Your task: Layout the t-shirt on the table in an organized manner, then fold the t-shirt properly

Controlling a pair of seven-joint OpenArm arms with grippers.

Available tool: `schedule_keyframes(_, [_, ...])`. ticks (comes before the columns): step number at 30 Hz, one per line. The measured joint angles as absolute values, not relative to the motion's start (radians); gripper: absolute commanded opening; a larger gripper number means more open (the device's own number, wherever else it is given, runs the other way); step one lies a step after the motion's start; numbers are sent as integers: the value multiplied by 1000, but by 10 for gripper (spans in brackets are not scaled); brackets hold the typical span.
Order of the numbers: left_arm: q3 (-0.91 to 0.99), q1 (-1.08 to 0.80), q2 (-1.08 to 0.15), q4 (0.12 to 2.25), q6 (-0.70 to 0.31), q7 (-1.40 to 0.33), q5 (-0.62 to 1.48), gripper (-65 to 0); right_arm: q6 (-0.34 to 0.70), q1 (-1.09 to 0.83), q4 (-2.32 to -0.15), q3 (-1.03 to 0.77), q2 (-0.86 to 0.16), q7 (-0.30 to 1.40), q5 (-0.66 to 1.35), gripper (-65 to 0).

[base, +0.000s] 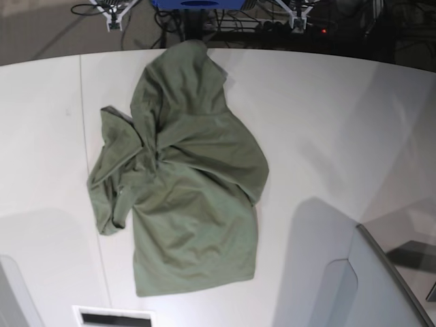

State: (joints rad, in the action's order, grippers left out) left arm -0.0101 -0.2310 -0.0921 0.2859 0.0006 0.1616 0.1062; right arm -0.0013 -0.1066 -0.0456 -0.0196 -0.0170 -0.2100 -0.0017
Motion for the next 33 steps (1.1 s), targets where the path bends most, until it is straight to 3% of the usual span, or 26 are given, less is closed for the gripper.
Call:
schedule_keyframes(4, [-10, -231, -92, 286, 1, 162, 106, -650, -1, -107, -46, -20, -17, -210, -1, -590])
schedule_keyframes(7, [-10, -231, -92, 286, 1, 161, 106, -650, -1, -107, -46, -20, -17, -210, -1, -650])
schedule_keyframes(24, [-10, -236, -95, 291, 0, 163, 107, -650, -1, -107, -45, -20, -19, -210, -2, -650])
schedule_keyframes(33, [-10, -366, -121, 451, 0, 161, 106, -650, -4, -110, -41, -20, -34, -209, -4, -650])
